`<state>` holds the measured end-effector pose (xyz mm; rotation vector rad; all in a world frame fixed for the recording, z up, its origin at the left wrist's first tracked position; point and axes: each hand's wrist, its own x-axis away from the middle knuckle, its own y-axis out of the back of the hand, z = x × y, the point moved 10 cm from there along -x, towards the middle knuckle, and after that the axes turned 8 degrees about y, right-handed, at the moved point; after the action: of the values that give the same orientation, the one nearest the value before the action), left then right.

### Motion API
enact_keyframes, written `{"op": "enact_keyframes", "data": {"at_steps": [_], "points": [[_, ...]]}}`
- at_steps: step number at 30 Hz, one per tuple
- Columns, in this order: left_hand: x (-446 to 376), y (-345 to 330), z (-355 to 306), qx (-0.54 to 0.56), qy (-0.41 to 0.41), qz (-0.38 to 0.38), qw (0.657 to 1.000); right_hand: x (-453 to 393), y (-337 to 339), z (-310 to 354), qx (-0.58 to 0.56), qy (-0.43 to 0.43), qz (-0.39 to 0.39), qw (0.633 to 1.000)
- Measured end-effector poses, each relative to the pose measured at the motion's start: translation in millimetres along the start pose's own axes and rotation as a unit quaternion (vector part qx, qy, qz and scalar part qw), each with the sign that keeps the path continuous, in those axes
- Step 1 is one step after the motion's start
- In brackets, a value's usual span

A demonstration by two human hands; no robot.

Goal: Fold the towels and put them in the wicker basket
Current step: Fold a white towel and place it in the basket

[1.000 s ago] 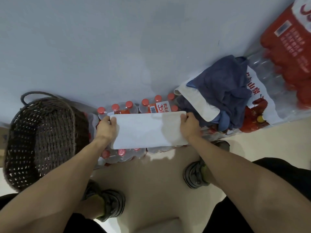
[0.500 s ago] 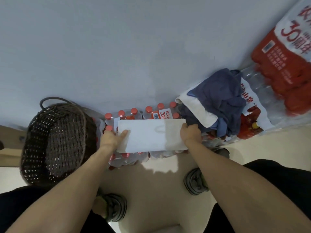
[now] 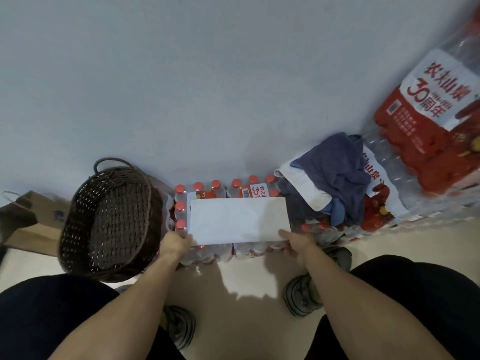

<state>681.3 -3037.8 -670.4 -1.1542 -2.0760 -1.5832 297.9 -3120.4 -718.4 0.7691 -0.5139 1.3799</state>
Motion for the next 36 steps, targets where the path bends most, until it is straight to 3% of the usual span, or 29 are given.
{"op": "enact_keyframes", "data": {"at_steps": [4, 7, 9, 11, 19, 23, 27, 29, 31, 36], "points": [[9, -3, -7, -0.005, 0.005, 0.011, 1.0, 9, 2, -14, -0.031, -0.045, 0.02, 0.998], [5, -6, -3, 0.092, 0.042, 0.026, 0.995, 11, 0, -17, -0.04, -0.061, 0.04, 0.997], [2, -18, 8, 0.226, 0.106, 0.085, 0.965, 11, -7, -12, -0.061, -0.056, 0.06, 0.995], [-1, -20, 9, 0.263, 0.116, 0.097, 0.953, 12, -18, -6, -0.096, -0.046, 0.088, 0.99], [5, 3, -9, 0.011, -0.001, -0.029, 1.0, 8, -9, -12, -0.005, -0.053, 0.031, 0.998], [46, -11, -74, -0.09, -0.217, -0.11, 0.966, 10, -11, -3, 0.012, -0.039, 0.028, 0.999], [88, -80, -106, -0.21, -0.378, -0.053, 0.9, 5, -18, 9, 0.001, 0.004, 0.0, 1.0], [98, -109, -107, -0.239, -0.414, -0.03, 0.878, 2, -13, 25, 0.122, 0.058, -0.038, 0.99], [98, -136, -102, -0.254, -0.429, 0.007, 0.867, 6, -15, 41, 0.204, 0.107, -0.048, 0.972], [83, -168, -86, -0.318, -0.398, 0.066, 0.858, 19, -18, 58, 0.213, 0.145, -0.036, 0.966]]}}
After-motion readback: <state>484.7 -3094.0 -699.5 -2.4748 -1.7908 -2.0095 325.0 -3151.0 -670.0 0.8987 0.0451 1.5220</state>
